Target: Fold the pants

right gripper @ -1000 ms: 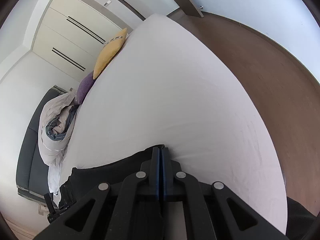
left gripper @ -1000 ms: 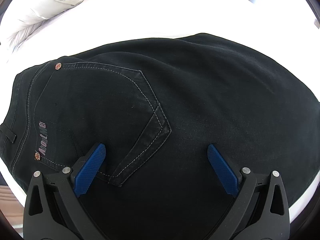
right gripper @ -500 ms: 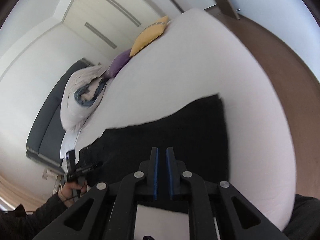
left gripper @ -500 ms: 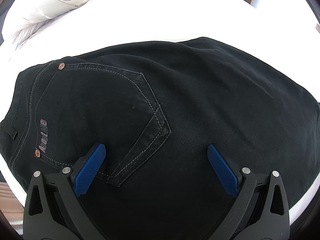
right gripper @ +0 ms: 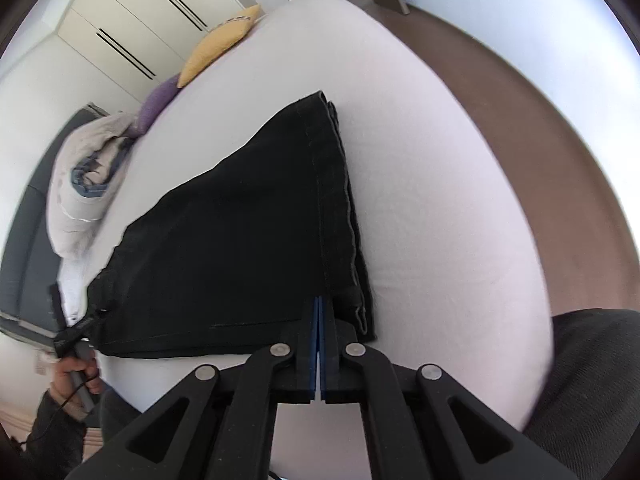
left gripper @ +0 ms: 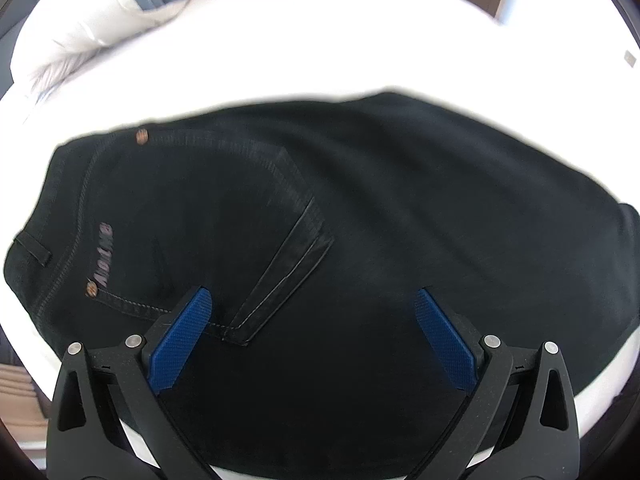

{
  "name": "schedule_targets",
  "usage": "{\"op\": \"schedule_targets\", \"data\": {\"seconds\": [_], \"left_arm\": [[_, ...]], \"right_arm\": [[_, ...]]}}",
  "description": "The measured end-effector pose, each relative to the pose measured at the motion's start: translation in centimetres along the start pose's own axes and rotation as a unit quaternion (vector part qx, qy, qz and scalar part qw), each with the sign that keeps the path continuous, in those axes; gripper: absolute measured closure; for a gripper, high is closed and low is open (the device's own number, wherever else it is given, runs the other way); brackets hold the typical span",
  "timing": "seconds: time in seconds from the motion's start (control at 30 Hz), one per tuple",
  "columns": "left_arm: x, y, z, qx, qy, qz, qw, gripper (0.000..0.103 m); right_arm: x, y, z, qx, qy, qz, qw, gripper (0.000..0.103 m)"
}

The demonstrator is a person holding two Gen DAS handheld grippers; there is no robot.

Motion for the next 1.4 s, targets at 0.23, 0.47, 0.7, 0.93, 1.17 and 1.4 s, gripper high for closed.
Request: {"op": "schedule_targets", "data": {"seconds": [0.23, 0.47, 0.7, 0.93, 1.17, 1.4], "left_arm": [[-4.8, -3.0, -0.4, 0.014, -0.026, 0.018, 0.9994, 0.0], [-5.3, -3.7, 7.2, -0.004, 0.056, 0.032, 0.9979, 0.0], [-3.9, -1.5, 4.6, -0.042, 0.028, 0.019, 0.9986, 0.0], [-1.5, -5.7, -0.9, 0.031, -0.017, 0.022, 0.9991, 0.0], [0.9, -8.8, 0.7, 0.061, 0.01, 0.037, 0.9974, 0.0], [2.6, -9.7, 2.7, 0.084, 0.037, 0.012, 0.9957, 0.0]], "right_arm": [[-2.7, 5.9, -1.3, -0.062, -0.041, -0.062, 0.995, 0.073], [-0.8, 2.0, 2.6, -0.063, 0.0, 0.028, 0.998, 0.09], [-0.1, -1.8, -3.7, -0.017, -0.075, 0.062, 0.995, 0.064], [2.2, 0.2, -2.9, -0.144, -0.094, 0.176, 0.969, 0.046], [3.2, -0.7, -0.1, -0.183, -0.1, 0.254, 0.944, 0.046], [2.0, -1.2, 0.4, -0.193, -0.12, 0.29, 0.93, 0.046]]}}
Point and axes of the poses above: each gripper's, at about its wrist camera, not at the fingertips, and z roughly the way its jaws point, y to its left, x to its underside, the point moved 10 cm from there along z, roughly the way its jaws point, and after that the axes turned 10 degrees about -z, right-handed, at the moved point
